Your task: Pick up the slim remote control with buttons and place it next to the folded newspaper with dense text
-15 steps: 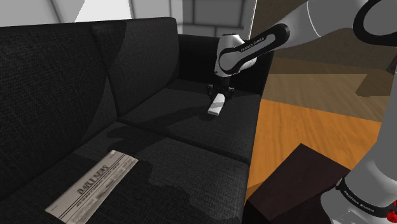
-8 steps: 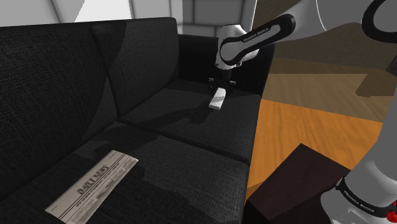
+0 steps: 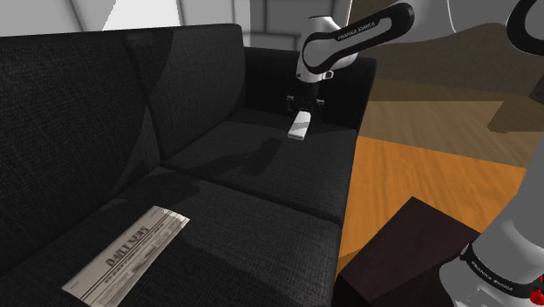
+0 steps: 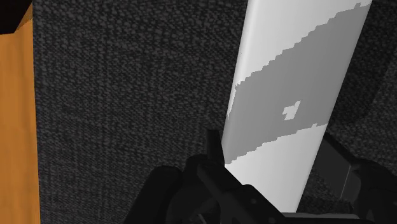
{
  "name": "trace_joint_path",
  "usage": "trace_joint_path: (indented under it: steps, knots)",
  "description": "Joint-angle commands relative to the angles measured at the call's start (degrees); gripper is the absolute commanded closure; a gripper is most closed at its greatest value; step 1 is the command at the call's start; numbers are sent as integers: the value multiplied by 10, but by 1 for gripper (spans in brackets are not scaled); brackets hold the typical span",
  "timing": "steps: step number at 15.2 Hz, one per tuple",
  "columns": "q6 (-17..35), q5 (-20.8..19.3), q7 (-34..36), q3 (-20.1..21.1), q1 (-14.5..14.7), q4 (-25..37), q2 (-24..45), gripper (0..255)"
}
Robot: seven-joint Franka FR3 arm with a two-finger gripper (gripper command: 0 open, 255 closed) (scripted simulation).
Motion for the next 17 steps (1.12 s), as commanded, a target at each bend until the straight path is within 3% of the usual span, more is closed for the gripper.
trace_joint_path:
  steps: [1,9,17]
  knots:
    - [-7,1,0,0,0,5,-3,255]
    - [0,-7,101,37,60,-31,-31,255]
    - [-5,-22,208,76,123,-23,-26,255]
